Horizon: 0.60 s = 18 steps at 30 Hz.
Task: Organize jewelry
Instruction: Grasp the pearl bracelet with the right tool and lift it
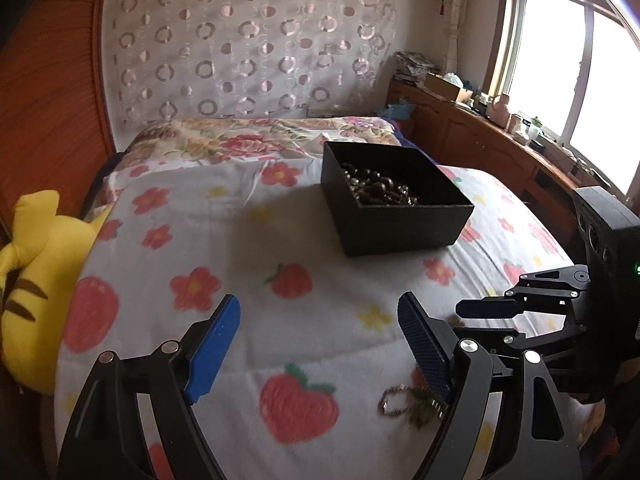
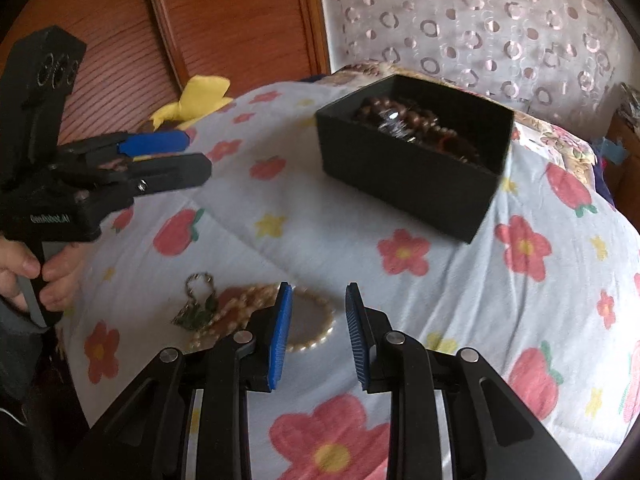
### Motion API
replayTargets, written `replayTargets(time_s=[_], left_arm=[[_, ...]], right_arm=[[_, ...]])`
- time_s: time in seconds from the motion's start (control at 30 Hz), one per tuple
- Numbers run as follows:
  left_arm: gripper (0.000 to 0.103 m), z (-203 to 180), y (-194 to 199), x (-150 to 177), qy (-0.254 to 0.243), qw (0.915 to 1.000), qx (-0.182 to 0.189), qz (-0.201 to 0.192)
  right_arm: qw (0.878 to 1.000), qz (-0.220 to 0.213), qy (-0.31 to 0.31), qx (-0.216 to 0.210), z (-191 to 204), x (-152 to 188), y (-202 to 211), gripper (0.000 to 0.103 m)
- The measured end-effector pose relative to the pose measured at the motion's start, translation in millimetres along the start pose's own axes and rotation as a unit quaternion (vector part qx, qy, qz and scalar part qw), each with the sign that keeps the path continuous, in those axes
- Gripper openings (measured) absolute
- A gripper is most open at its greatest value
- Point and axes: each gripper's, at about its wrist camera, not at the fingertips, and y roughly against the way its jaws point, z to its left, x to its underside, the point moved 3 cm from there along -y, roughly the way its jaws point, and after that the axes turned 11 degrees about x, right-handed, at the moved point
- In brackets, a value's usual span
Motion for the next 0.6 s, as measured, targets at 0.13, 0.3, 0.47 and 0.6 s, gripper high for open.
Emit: replayTargets(time_s=[0.13, 0.3, 0.47, 0.6], left_arm=[[0.078, -0.7, 8.2, 5.4, -0.003, 1.0, -0.006, 0.001], [0.078, -3.0, 13.2, 10.2, -0.002, 1.0, -0.005, 0.001], [0.078, -5.6, 16.8, 15.5, -0.001, 1.0, -0.004, 0.001], [0.078, -7.1, 22.1, 24.4, 0.003, 1.0, -0.003, 0.001]], right_arm=[[1.0, 0.002, 0.011, 0.011, 2.7, 2.7, 4.0, 0.03], [0.999, 0.002, 0.026, 0.032, 5.0, 3.4, 4.5, 0.025], [0.999, 0.005, 0.029, 0.036, 7.5, 3.6, 3.6, 0.006], [0.999, 0.008, 0.033, 0.024, 10.8, 7.0, 8.6, 0.006]])
